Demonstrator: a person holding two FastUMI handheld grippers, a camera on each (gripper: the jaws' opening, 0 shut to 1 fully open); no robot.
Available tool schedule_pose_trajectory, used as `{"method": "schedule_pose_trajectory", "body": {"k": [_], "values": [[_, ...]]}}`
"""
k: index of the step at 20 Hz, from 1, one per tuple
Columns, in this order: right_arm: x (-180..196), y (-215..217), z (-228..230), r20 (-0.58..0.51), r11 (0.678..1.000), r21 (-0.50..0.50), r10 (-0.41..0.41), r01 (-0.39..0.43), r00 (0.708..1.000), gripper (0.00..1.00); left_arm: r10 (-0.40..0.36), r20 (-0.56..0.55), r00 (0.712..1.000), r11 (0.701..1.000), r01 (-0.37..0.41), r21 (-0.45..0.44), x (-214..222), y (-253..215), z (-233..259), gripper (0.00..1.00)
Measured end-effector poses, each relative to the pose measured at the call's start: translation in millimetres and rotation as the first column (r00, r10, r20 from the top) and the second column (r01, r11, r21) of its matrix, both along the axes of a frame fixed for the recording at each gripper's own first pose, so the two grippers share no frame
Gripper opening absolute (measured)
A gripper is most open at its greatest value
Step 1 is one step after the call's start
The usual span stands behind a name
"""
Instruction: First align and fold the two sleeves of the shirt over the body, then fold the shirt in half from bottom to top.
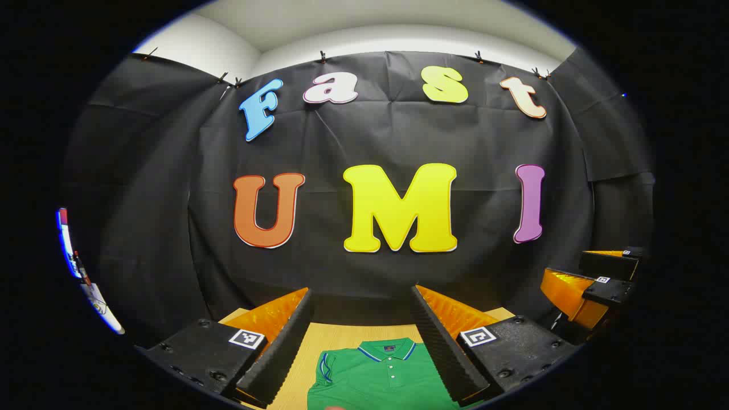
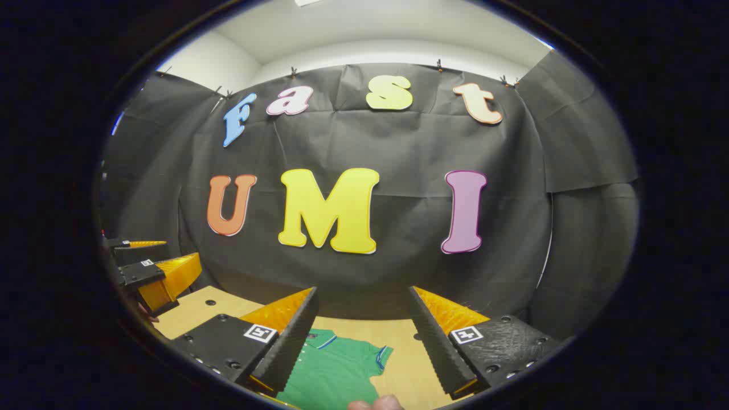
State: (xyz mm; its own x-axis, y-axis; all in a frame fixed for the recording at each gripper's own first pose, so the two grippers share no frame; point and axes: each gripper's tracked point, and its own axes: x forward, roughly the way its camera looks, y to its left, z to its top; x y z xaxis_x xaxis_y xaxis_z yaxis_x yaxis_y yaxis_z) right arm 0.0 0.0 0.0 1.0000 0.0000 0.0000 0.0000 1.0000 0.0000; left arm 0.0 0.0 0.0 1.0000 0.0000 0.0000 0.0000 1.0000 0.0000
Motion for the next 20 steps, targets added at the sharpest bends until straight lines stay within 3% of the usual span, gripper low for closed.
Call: {"method": "schedule_pose_trajectory", "body": {"k": [13, 20], "values": [[13, -17, 0, 0.012, 1.000, -0.013, -0.009, 0.009, 1.000, 0.95, 0.023, 0.001, 1.000, 1.000, -0.023, 0.013, 12, -1, 1, 1.00], [18, -11, -10, -0.023, 0.999, -0.029, 0.037, -0.038, 0.999, 0.96, 0.062, 0.022, 0.998, 0.998, -0.063, 0.016, 8, 7, 5, 1.00]]}}
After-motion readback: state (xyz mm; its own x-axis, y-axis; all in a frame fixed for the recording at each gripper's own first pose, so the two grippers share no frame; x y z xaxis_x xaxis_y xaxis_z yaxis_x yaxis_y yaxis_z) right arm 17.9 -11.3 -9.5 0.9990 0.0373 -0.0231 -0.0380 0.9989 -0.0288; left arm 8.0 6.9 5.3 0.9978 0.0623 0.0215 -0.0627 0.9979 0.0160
